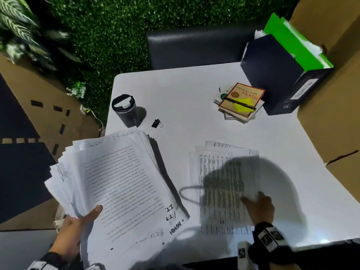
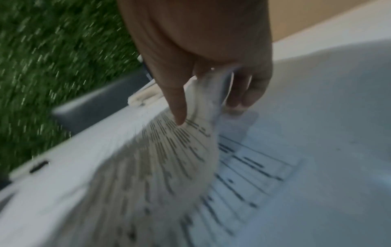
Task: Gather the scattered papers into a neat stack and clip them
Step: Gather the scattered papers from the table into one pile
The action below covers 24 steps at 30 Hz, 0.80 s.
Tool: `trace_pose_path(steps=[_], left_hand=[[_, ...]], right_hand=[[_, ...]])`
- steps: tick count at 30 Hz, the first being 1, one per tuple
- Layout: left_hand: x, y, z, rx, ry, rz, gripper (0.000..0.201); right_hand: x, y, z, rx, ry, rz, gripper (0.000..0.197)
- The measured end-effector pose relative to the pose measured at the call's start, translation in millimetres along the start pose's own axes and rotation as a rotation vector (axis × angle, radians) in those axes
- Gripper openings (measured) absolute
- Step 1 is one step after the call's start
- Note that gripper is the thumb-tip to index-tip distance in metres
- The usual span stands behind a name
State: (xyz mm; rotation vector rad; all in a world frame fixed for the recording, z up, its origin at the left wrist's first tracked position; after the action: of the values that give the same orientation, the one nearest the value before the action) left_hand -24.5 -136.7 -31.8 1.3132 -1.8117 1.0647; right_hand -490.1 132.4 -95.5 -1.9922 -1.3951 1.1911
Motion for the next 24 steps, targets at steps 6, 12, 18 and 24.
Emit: trace_pose_path(steps=[6,12,18,24], left_hand=[[24,-4,9,0.052,0.024,0.108,0.051],[13,3,26,0.014,-0.006,0.075,0.047],[47,33,22,-0.034,0.110,0.072,0.050],[75,79,16,-0.180,0.185,-0.014,0.031]], right_hand=[[-12,16,0,0.036,-0.025,-0.152,0.094],[-15,31,15,-0.102,-0.081,-0.037,0.066],[-69,-10,-6,-0.129,-0.387,0.294,0.023],[-131,-58,-59,-0.415,-0.584,0.636,0.013]])
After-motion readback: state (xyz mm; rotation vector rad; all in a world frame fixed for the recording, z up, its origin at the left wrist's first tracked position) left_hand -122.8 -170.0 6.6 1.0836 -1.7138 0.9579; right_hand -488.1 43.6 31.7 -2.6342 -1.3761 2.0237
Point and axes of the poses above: each hand's wrist, its own z-axis towards the middle knuckle, its own y-axis out of the palm, x = y × z, the point moved 8 cm from there along z, towards the middle knuckle, and after that the axes turned 5 degrees about y, right-handed, at the moved point
